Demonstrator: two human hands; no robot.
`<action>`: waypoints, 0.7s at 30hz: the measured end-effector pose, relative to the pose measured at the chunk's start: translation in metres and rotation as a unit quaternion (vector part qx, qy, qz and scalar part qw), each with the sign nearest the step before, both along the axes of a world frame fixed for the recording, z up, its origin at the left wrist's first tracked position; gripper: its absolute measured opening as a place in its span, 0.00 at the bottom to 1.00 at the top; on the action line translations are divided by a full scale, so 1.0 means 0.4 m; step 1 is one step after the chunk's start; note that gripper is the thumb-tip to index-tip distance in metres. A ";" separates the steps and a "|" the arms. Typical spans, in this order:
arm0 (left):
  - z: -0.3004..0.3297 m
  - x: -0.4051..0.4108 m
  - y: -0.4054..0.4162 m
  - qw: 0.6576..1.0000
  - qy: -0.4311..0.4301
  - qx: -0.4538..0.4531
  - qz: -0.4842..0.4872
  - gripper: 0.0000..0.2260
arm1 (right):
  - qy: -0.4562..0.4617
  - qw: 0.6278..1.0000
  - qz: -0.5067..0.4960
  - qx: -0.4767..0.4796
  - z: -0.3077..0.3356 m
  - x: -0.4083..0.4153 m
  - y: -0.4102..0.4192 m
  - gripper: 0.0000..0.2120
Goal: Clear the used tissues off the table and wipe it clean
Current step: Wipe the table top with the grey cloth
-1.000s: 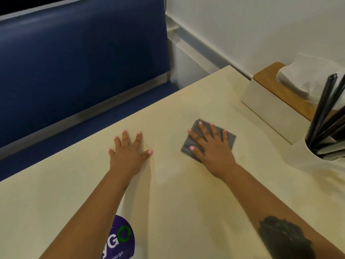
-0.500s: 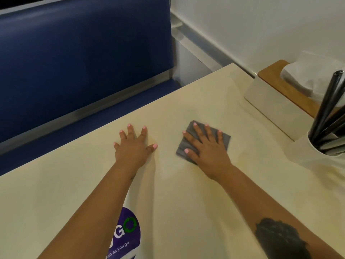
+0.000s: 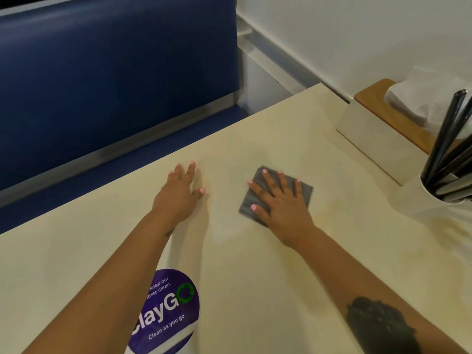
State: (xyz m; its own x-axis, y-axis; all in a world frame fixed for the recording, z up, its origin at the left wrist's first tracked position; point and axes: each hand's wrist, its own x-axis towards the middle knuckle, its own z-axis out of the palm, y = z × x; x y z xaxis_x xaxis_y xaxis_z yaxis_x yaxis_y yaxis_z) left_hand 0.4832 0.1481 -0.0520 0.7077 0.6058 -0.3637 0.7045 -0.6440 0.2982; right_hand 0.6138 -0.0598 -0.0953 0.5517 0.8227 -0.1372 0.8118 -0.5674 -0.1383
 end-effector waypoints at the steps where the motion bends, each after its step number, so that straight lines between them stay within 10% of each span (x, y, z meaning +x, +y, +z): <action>1: 0.004 -0.012 -0.002 1.000 -0.019 -0.007 0.009 0.29 | 0.000 1.000 -0.028 -0.002 0.000 0.011 0.010 0.31; 21: -0.032 -0.138 -0.075 0.993 0.066 0.071 -0.068 0.28 | 0.014 0.996 -0.089 0.003 -0.007 -0.137 0.086 0.30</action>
